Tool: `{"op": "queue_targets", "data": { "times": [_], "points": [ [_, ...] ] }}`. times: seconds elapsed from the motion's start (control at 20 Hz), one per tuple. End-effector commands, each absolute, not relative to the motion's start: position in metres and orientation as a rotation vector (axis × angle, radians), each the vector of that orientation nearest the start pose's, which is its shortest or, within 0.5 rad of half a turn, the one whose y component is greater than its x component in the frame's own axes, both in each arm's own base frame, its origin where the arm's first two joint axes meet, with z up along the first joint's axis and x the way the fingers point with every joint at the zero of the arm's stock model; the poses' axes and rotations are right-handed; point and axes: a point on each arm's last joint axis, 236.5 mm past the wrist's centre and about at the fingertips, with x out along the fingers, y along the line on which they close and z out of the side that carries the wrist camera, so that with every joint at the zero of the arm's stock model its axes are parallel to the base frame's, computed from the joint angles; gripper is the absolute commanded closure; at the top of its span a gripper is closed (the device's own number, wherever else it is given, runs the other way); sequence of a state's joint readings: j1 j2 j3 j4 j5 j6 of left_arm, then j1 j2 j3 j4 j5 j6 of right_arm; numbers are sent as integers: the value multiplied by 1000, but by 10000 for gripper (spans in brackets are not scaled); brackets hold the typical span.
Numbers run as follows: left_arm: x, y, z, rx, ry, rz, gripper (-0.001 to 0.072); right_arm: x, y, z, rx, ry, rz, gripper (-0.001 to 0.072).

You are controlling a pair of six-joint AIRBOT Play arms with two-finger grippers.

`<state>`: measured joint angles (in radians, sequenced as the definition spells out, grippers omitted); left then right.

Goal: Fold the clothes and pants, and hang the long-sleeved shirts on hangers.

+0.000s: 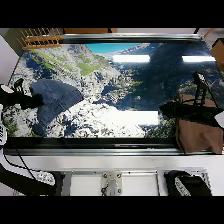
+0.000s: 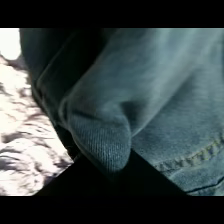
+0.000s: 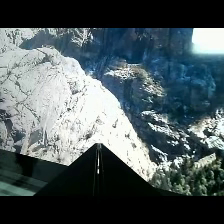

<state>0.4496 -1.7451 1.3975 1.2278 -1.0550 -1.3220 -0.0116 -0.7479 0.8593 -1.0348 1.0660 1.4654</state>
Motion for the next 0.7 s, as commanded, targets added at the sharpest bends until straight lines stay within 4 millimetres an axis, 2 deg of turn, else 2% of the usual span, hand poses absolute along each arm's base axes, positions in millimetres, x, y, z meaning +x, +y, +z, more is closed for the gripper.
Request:
{"op": "queue_targets", "data": {
  "times": [0.0, 0.05, 0.15, 0.3, 0.45, 0.55, 0.65],
  "points": [
    [455, 91, -65, -433, 1262, -23, 686, 309, 102, 113, 371, 908, 346, 668],
    [461, 71, -43, -408, 1225, -64, 686, 309, 102, 113, 371, 908, 346, 668],
    [464, 10, 10, -331, 1157, -188, 686, 309, 102, 113, 371, 908, 346, 668],
    [438, -101, 66, -167, 1110, -415, 685, 309, 102, 113, 371, 908, 346, 668],
    [399, -217, 89, -64, 1071, -624, 685, 309, 102, 113, 372, 908, 347, 668],
    [377, -281, 89, -18, 1040, -729, 685, 309, 103, 113, 375, 908, 349, 668],
    [354, -343, 77, -10, 1022, -809, 685, 309, 104, 114, 381, 907, 353, 668]
  ]
}}
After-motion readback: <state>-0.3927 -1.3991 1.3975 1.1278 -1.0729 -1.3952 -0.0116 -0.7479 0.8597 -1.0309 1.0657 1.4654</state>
